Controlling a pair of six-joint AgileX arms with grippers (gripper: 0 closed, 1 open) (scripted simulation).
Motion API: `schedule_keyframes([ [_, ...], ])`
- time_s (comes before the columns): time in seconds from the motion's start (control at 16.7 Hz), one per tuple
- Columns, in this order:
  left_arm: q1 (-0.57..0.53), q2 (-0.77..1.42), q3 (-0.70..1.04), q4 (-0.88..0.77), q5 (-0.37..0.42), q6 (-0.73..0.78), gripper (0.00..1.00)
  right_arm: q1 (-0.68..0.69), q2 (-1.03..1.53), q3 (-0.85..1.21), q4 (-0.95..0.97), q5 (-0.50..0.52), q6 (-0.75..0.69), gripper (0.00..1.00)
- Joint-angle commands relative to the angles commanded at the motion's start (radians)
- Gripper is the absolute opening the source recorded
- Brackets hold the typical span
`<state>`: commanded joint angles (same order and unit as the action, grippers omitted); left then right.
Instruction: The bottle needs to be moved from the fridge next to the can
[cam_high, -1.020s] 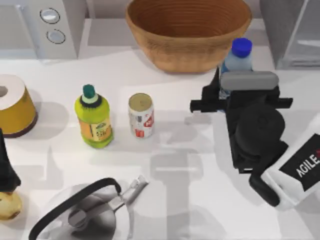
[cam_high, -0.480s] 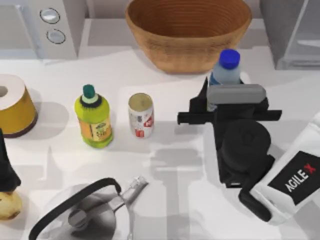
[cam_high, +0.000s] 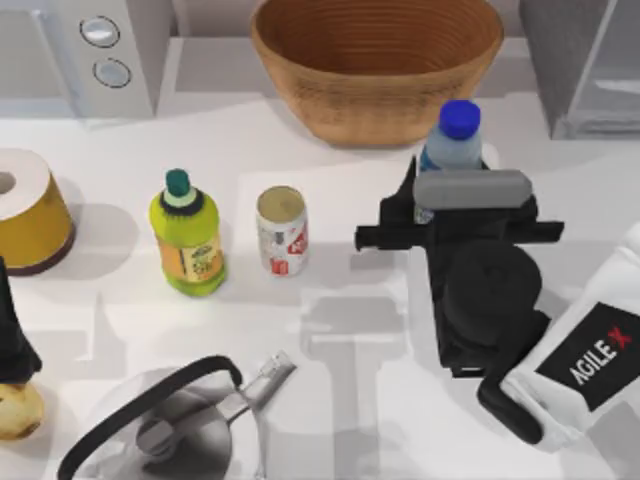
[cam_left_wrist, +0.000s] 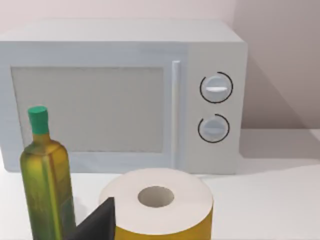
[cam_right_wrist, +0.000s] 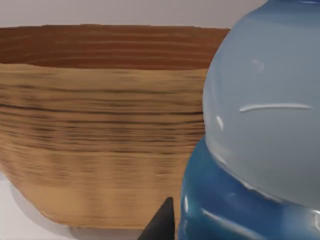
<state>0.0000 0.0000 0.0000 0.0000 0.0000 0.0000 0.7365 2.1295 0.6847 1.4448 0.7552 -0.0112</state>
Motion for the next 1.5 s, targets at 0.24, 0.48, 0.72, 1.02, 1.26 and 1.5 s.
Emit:
schedule_keyframes([
  [0.24,0.0,0.0,0.0,0.0,0.0,0.0,1.0,0.0,0.0,0.0,0.0,0.0,0.0,0.6],
  [0.48,0.0,0.0,0.0,0.0,0.0,0.0,1.0,0.0,0.0,0.0,0.0,0.0,0.0,0.9],
  [0.72,0.0,0.0,0.0,0.0,0.0,0.0,1.0,0.0,0.0,0.0,0.0,0.0,0.0,1.0],
  [1.02,0.0,0.0,0.0,0.0,0.0,0.0,1.0,0.0,0.0,0.0,0.0,0.0,0.0,1.0],
  [1.26,0.0,0.0,0.0,0.0,0.0,0.0,1.0,0.024,-0.014,-0.034,0.021,0.026,0.0,1.0],
  [1.5,0.0,0.0,0.0,0.0,0.0,0.0,1.0,0.068,-0.035,-0.09,0.054,0.068,0.001,1.0],
])
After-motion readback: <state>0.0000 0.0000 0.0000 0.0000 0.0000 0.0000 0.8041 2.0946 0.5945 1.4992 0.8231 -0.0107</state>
